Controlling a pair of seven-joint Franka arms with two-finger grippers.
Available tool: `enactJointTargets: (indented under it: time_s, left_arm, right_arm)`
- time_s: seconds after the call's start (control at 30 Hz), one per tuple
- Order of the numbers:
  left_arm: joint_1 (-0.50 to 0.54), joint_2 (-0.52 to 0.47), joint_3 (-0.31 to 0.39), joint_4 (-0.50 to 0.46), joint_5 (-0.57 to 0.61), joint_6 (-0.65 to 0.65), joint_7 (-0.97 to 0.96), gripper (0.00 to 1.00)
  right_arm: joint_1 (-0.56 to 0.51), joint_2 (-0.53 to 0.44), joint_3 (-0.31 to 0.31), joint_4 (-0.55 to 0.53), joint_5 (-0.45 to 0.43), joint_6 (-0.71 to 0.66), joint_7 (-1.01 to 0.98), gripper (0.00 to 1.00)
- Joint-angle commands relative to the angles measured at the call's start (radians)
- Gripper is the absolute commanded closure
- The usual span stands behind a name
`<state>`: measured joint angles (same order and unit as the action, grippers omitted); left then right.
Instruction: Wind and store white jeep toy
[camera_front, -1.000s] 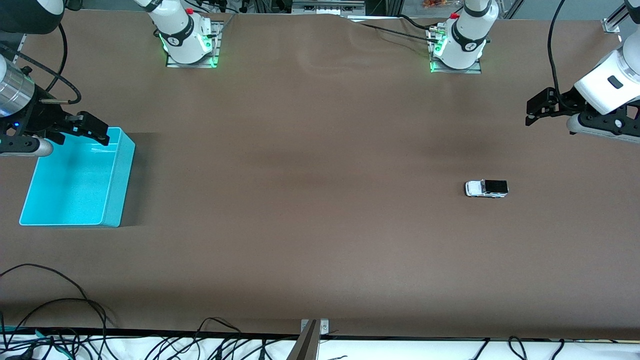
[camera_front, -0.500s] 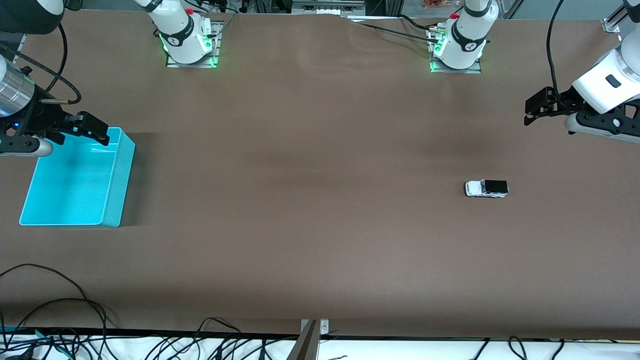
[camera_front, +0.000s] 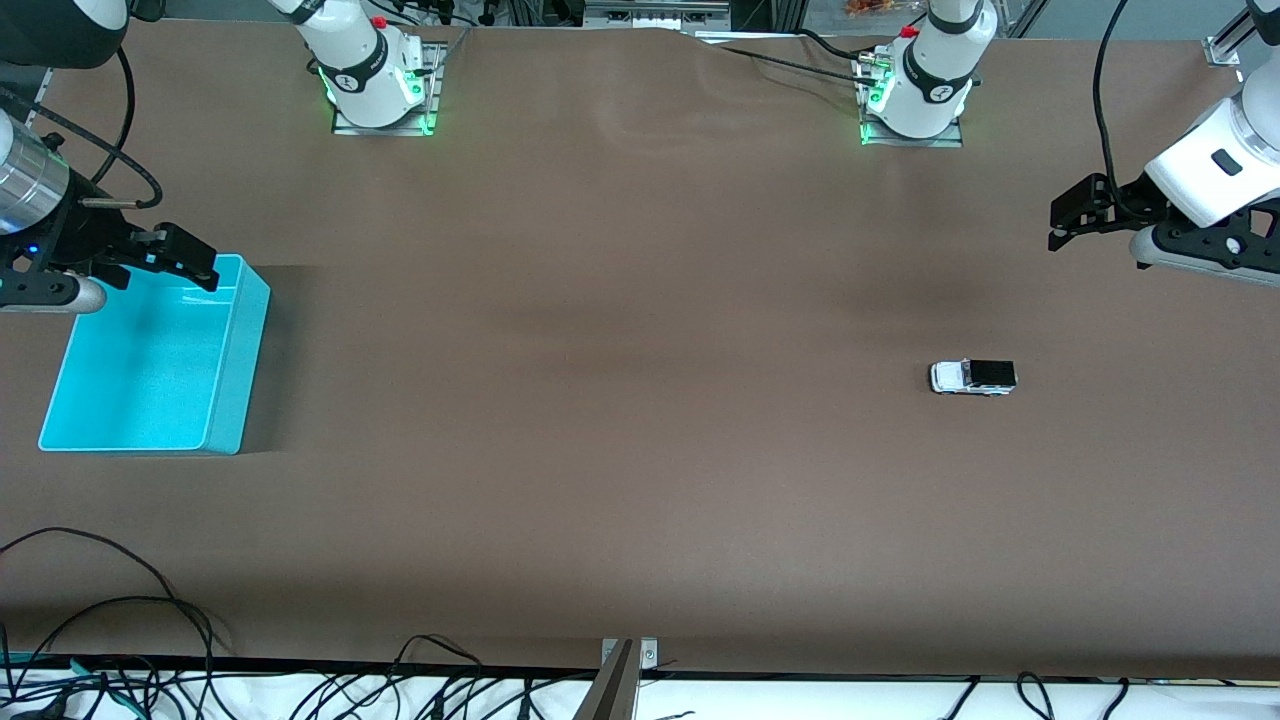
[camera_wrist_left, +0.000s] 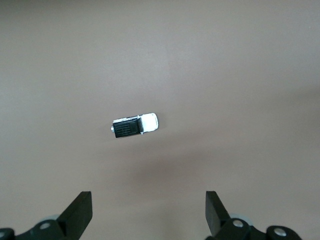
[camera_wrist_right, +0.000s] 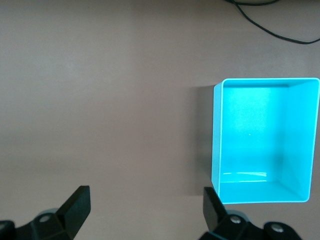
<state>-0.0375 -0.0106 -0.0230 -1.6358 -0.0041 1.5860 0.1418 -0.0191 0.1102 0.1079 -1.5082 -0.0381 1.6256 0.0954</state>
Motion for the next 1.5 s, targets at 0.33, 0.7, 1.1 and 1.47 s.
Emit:
enactJointTargets:
  time_s: [0.33, 0.7, 1.1, 1.47]
  left_arm:
    - [0.004, 0.018, 0.003, 0.031, -0.014, -0.024, -0.004, 0.00]
    - [0.013, 0.040, 0.011, 0.054, -0.007, -0.024, 0.004, 0.00]
    - [0.014, 0.086, 0.011, 0.053, -0.004, -0.047, 0.022, 0.00]
    - [0.056, 0.181, 0.011, 0.054, -0.001, -0.052, 0.317, 0.00]
  right_arm:
    - [0.001, 0.005, -0.002, 0.017, 0.011, -0.013, 0.003, 0.00]
    - [-0.001, 0.005, -0.002, 0.017, 0.012, -0.013, 0.004, 0.00]
    - [-0.001, 0.005, -0.004, 0.017, 0.012, -0.013, 0.003, 0.00]
    - [-0.001, 0.005, -0.004, 0.017, 0.012, -0.015, 0.003, 0.00]
